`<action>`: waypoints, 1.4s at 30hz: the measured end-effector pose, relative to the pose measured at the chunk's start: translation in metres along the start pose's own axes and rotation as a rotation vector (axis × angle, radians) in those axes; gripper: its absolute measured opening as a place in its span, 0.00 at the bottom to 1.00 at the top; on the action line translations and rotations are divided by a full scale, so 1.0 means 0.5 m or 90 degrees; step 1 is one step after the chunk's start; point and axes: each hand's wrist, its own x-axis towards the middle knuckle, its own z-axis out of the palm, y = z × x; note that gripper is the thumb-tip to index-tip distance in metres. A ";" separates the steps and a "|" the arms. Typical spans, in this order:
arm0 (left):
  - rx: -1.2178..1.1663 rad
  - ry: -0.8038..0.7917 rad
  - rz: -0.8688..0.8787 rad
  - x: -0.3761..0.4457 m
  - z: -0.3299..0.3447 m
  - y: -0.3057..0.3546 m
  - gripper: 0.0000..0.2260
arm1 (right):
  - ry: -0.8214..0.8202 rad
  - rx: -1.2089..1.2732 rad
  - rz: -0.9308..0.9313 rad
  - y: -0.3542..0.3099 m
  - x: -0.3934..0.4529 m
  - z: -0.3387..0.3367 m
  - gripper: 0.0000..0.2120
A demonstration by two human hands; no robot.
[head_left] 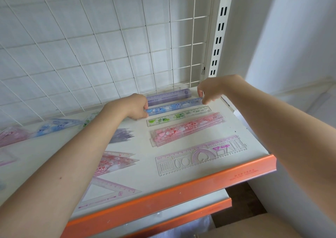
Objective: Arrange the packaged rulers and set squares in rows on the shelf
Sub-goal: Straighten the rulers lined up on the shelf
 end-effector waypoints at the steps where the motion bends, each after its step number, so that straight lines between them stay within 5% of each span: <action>1: -0.001 -0.001 -0.001 0.000 -0.001 0.000 0.15 | 0.000 0.001 -0.001 -0.001 -0.001 0.000 0.14; 18: -0.027 -0.003 -0.003 -0.001 0.006 -0.006 0.11 | -0.002 -0.003 0.011 -0.008 -0.007 0.001 0.14; 37: -0.016 0.033 0.004 -0.015 0.016 -0.005 0.18 | 0.035 0.064 0.026 -0.007 -0.027 0.018 0.19; 42: -0.019 0.100 0.032 -0.036 0.016 0.000 0.16 | 0.048 0.074 0.017 0.004 -0.047 0.003 0.12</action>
